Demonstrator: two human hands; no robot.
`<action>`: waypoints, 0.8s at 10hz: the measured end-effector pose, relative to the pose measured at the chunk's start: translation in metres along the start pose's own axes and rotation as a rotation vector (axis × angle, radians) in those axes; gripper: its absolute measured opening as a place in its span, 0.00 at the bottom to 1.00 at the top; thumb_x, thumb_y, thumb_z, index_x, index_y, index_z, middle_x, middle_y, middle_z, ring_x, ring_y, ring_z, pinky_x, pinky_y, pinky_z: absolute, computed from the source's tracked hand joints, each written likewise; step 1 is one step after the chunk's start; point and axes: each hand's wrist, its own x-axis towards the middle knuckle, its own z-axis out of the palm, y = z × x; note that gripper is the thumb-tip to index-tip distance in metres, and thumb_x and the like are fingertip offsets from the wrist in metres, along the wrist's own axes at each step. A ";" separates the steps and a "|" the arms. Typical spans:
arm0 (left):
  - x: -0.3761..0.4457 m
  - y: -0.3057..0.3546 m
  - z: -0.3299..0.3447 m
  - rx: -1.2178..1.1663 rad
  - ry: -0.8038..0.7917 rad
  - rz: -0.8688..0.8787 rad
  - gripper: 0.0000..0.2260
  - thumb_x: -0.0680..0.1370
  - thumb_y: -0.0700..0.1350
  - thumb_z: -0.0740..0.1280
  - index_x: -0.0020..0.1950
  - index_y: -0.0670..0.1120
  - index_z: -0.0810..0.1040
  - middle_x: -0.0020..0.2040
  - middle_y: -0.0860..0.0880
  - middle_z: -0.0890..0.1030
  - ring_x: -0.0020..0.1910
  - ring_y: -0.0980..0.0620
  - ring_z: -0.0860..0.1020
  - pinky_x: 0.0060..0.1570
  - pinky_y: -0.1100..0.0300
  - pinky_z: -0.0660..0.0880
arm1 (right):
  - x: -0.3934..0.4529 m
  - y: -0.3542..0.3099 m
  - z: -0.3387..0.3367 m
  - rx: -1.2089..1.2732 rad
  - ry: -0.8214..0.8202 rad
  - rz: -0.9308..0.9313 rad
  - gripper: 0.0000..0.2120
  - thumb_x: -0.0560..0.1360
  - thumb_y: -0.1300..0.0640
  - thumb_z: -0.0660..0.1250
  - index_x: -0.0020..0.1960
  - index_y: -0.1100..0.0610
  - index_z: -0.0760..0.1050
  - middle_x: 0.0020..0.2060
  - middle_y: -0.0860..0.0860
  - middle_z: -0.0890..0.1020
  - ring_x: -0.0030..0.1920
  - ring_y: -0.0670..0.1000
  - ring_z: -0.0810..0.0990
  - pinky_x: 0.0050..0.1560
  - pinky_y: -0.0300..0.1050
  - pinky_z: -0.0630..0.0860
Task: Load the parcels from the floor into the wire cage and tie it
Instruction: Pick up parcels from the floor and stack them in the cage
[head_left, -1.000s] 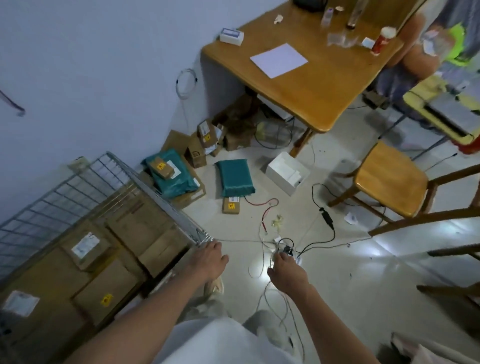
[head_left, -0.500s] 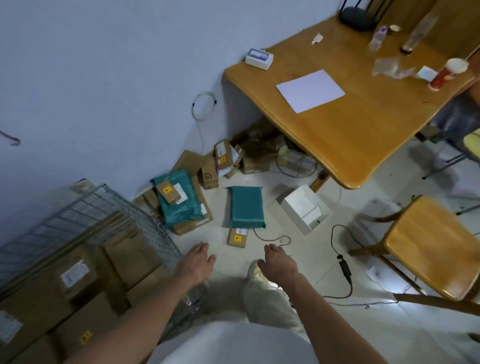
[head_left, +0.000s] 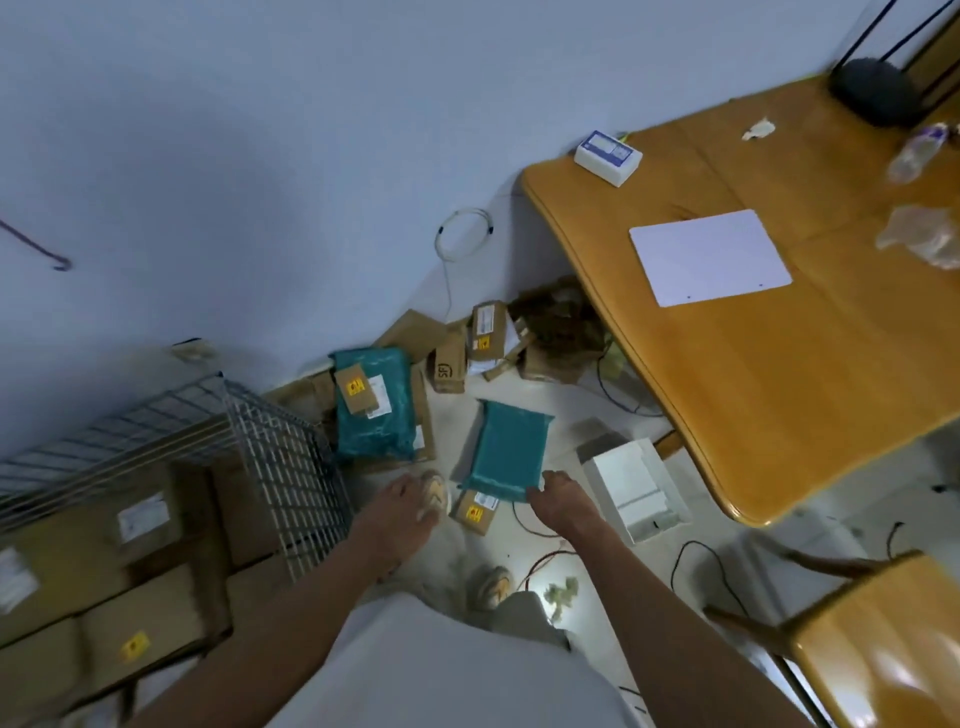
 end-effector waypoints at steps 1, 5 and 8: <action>0.038 0.002 -0.023 0.067 -0.045 -0.054 0.37 0.82 0.68 0.46 0.82 0.44 0.59 0.82 0.42 0.58 0.80 0.40 0.58 0.78 0.46 0.60 | 0.040 -0.008 -0.015 -0.022 -0.020 0.037 0.25 0.79 0.44 0.57 0.68 0.59 0.72 0.59 0.56 0.79 0.56 0.55 0.80 0.53 0.47 0.77; 0.168 0.053 -0.121 -0.051 -0.117 0.001 0.31 0.85 0.56 0.58 0.83 0.42 0.56 0.83 0.43 0.54 0.82 0.44 0.55 0.78 0.46 0.59 | 0.160 -0.059 -0.111 -0.026 -0.019 0.117 0.22 0.81 0.47 0.57 0.69 0.60 0.70 0.62 0.58 0.76 0.57 0.56 0.77 0.48 0.46 0.71; 0.223 0.098 -0.115 -0.053 -0.063 -0.098 0.29 0.85 0.50 0.60 0.82 0.39 0.56 0.82 0.39 0.56 0.80 0.41 0.58 0.78 0.48 0.59 | 0.249 -0.033 -0.167 -0.058 -0.160 -0.018 0.13 0.78 0.46 0.57 0.54 0.54 0.72 0.49 0.51 0.79 0.48 0.51 0.80 0.51 0.51 0.81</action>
